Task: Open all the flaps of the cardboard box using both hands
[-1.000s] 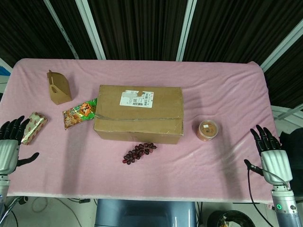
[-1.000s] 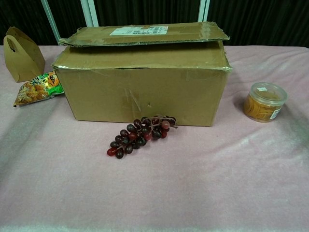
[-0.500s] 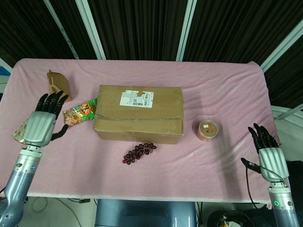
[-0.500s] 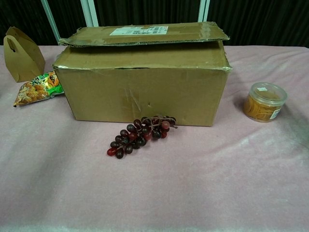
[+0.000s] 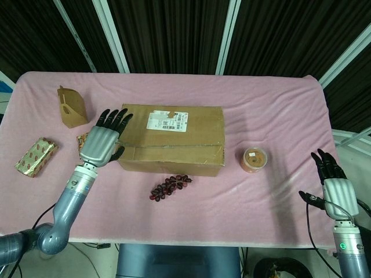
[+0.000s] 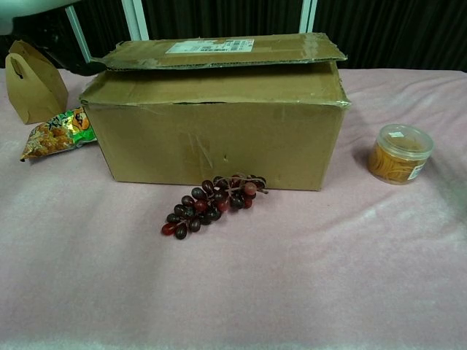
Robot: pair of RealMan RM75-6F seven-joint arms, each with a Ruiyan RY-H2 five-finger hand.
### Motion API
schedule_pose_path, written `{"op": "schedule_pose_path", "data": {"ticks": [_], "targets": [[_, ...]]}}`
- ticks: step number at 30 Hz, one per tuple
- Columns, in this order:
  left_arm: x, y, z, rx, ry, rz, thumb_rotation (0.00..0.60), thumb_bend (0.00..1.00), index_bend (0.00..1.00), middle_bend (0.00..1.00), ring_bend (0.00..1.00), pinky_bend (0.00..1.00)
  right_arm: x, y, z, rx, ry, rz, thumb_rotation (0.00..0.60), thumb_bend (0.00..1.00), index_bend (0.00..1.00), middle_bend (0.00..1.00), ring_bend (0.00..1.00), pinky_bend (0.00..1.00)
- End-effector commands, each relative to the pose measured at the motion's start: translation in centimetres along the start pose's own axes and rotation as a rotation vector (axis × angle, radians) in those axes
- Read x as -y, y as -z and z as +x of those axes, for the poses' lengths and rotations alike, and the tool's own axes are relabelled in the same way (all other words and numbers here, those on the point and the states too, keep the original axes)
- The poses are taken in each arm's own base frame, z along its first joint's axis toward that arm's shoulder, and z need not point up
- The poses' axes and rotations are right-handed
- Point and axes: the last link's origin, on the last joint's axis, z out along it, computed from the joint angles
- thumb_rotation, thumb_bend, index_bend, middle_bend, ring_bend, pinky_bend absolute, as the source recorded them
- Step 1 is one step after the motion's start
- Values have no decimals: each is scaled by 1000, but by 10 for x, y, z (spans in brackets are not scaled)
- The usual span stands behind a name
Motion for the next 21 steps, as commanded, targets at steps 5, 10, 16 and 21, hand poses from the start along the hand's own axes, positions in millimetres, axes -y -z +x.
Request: {"op": "schedule_pose_path", "data": {"ticks": [5,10,16,21], "targets": [[-15,-15,-8,20,-28,-16,600,319,0,0,0,0,-1,-1,0,0,-8,-7,600,230,0,0,0,212],[-20,-25,-9,21,-47,-20,600,356,0,0,0,0,-2,-1,0,5,-18,-15,600,230,0,0,0,212],[-23,-41,-1,-16,-88,-33,600,372,0,0,0,0,-2,-1,0,9,-29,-19,600,230,0,0,0,212],[-26,-53,11,-51,-121,-51,600,381,0,0,0,0,-1,-2,-1,15,-38,-24,600,230,0,0,0,212]]}}
